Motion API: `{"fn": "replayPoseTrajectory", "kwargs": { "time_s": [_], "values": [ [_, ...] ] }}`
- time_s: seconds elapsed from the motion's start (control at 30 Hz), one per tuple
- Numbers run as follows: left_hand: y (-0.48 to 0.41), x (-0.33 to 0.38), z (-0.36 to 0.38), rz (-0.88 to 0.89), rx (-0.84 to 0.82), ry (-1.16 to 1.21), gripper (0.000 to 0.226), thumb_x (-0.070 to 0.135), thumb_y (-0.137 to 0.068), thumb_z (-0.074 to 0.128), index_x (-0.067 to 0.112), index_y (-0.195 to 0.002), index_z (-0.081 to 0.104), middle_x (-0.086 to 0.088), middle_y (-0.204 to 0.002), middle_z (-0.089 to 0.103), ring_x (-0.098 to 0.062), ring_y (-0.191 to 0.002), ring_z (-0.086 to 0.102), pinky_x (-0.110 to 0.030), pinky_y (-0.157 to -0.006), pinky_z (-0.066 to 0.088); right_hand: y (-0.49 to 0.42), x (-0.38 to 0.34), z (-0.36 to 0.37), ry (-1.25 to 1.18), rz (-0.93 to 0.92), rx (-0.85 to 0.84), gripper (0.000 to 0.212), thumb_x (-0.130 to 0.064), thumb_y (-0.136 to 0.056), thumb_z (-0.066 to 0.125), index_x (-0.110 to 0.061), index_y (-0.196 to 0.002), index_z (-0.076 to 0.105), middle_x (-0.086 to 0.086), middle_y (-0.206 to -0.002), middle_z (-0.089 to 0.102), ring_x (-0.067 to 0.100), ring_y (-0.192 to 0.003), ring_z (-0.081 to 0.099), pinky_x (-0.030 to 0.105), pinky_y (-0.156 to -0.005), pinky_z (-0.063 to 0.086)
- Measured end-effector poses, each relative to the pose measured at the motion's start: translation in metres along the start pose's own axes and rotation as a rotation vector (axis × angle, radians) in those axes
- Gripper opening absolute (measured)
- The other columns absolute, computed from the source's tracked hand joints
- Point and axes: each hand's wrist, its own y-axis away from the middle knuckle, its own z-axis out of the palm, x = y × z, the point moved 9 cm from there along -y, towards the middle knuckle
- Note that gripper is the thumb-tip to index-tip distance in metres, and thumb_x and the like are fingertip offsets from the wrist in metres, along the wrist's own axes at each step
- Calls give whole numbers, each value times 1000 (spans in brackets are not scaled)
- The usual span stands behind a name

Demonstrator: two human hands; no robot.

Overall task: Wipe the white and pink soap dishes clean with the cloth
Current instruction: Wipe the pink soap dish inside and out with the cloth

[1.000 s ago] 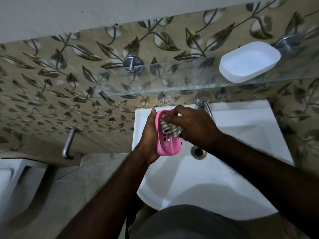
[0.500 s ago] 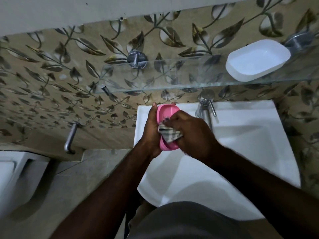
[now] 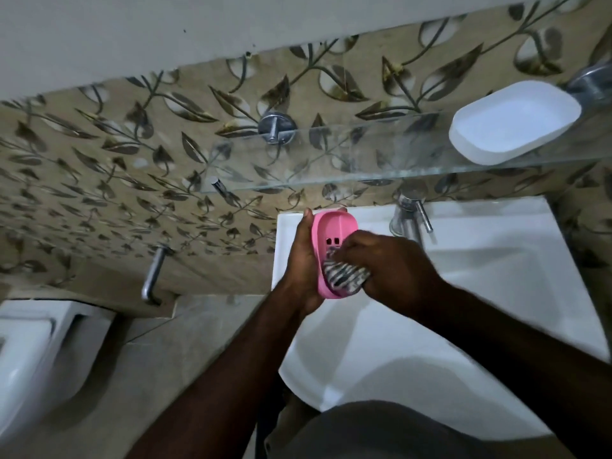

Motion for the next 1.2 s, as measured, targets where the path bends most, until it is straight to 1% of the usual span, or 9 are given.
{"fn": "replayPoseTrajectory", "kwargs": {
  "time_s": [0.1,0.17,0.3,0.5,0.63,0.87,1.0,1.07,1.2],
  "values": [
    [0,-8,14,-16,-39,1,61,62,-89,38,16,-98,77,-12,-103,72,-28,-101,63,-42,-92,45,-8,34,-29,9,311,273,29,-23,-74,64,-22,-102,71,7,-93,66,33,-86,66,38,-72,53],
    [0,-9,18,-26,-42,-16,55,60,-90,41,18,-101,74,-8,-99,74,-25,-96,67,-38,-88,48,-10,20,-30,-2,307,349,28,-19,-73,64,-17,-100,71,9,-92,68,34,-86,66,36,-72,52],
    [-1,-7,18,-17,-94,52,62,60,-92,34,16,-95,78,-11,-94,74,-22,-84,71,-32,-81,55,-4,-16,-20,-113,39,264,40,-17,-69,55,-18,-105,72,3,-103,72,25,-90,69,31,-74,55],
    [1,-4,25,33,-70,40,60,58,-83,45,11,-105,73,-14,-109,71,-27,-103,65,-40,-97,44,-6,37,-37,-49,351,374,18,-21,-76,68,-21,-94,70,6,-87,68,30,-83,64,35,-68,50],
    [2,2,22,84,-42,13,55,55,-96,31,16,-101,70,-9,-93,74,-21,-87,70,-35,-85,49,-11,-2,-26,-199,209,337,29,-17,-75,60,-20,-100,72,2,-91,68,17,-79,63,27,-68,48],
    [4,9,19,95,-50,39,72,62,-91,29,12,-80,80,-11,-90,75,-22,-82,72,-37,-87,49,-16,19,-34,-98,265,262,37,-42,-76,47,-28,-103,69,1,-83,61,29,-80,64,40,-69,52],
    [4,20,0,107,19,-23,73,67,-89,30,10,-90,76,-13,-89,69,-26,-79,65,-38,-80,52,5,1,7,-88,235,2,24,-33,-78,56,-30,-98,70,-7,-75,51,26,-82,64,30,-67,45],
    [4,22,-2,123,24,-60,70,65,-92,30,16,-82,80,-12,-87,69,-26,-79,63,-36,-78,50,14,0,18,-137,244,-127,21,-26,-76,57,-32,-92,69,-12,-71,44,22,-82,62,27,-66,39],
    [5,6,13,61,-9,-86,67,65,-89,33,12,-93,74,-12,-88,71,-25,-81,68,-37,-85,49,0,27,-13,-120,313,109,12,-27,-74,55,-23,-80,65,1,-81,61,28,-82,64,37,-69,49]
  ]
}}
